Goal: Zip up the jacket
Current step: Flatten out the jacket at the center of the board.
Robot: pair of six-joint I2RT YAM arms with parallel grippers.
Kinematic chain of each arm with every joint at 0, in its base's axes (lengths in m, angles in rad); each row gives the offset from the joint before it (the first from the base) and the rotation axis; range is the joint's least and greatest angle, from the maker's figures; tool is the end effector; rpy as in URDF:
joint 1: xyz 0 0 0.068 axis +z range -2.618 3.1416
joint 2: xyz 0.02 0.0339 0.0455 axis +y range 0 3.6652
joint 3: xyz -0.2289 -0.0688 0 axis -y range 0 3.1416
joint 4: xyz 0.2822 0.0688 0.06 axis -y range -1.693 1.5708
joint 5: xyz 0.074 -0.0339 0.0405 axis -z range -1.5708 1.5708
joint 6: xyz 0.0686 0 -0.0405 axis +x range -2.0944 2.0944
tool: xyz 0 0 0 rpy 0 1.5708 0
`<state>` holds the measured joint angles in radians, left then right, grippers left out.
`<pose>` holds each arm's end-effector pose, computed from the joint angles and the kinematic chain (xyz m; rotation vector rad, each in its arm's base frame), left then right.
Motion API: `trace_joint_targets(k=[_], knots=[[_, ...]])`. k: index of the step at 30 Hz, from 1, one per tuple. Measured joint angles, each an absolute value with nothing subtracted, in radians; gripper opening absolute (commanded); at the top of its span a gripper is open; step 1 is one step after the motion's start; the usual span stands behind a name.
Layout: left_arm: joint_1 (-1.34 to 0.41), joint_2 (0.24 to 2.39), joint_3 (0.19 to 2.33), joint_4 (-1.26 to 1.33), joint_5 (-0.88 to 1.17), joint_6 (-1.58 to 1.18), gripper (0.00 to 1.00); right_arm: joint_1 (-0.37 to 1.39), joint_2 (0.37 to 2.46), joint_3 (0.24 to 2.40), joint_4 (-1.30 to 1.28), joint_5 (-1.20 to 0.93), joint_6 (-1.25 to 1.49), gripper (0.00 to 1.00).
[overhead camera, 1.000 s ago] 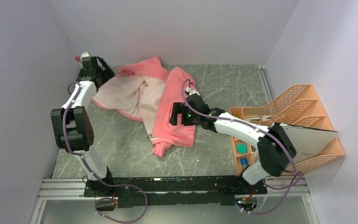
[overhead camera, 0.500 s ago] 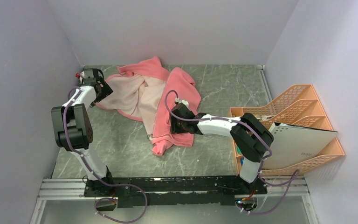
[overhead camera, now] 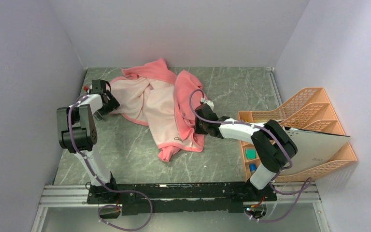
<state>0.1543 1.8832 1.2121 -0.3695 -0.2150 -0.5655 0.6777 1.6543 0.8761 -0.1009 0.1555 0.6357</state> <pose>0.4127 0.0790 0.0812 -0.9785 2.3859 0.1294 0.2969 0.2254 0.0770 0.0175 2.4755 0.3917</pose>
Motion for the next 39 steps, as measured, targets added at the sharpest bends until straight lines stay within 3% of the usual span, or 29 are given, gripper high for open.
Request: trace_joint_targets(k=[5,7,12,17,29,39], knots=[[0.154,1.882,1.201,-0.331,-0.208,-0.566,0.76,0.675,1.640,0.844,-0.064,0.125,0.623,0.44],[0.154,1.882,1.198,-0.317,-0.207,-0.566,0.67,0.675,1.618,0.825,-0.047,0.092,0.610,0.53],[0.155,1.882,1.185,-0.278,-0.193,-0.572,0.31,0.692,1.555,0.806,-0.029,0.020,0.575,0.68],[0.154,1.886,1.183,-0.256,-0.160,-0.585,0.05,0.767,1.495,0.821,-0.057,0.029,0.543,0.70],[0.148,1.804,1.131,-0.241,-0.117,-0.575,0.05,1.018,1.525,1.029,-0.152,0.176,0.447,0.78],[0.007,1.512,1.111,-0.268,-0.139,-0.456,0.05,1.008,1.480,1.008,-0.180,0.258,0.492,0.80]])
